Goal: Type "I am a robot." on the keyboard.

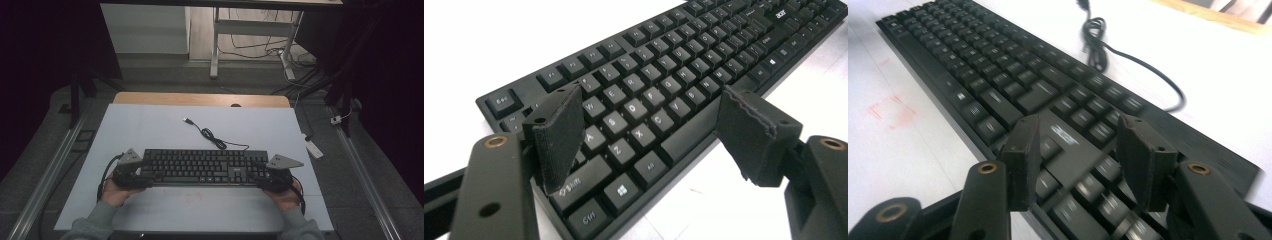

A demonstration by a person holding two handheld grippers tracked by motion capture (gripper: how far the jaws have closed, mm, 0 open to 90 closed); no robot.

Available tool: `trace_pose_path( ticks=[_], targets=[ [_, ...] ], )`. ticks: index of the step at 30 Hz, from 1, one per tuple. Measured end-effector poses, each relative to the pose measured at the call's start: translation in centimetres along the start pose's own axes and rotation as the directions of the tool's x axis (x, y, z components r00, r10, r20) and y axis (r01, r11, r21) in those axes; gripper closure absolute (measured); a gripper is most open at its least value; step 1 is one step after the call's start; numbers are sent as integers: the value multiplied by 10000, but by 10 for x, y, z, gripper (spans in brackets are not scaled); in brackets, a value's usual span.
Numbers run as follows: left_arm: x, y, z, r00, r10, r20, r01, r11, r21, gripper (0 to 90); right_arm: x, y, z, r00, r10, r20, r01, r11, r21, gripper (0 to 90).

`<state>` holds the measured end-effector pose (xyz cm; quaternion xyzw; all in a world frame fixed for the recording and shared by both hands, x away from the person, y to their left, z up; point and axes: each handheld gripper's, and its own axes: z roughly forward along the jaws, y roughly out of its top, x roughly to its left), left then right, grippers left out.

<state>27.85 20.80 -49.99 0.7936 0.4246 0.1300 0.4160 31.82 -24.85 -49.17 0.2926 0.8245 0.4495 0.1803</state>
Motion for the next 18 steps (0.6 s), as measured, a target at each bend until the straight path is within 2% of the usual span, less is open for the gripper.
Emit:
trace_pose_path(
  ticks=[9,13,18],
  targets=[
    [3,-14,-14,9997,-81,-245,74,9996,-267,279,-12,-18,-18,9993,275,245,-275,9996,16,487],
    [3,-15,-16,9995,-81,-292,73,9995,-294,278,-13,-18,-18,9993,319,201,-317,9995,-67,479],
    [1,-14,-17,9997,49,-235,-57,9994,-340,275,-12,-18,-17,9998,119,184,-116,9998,-160,461]
  ],
)
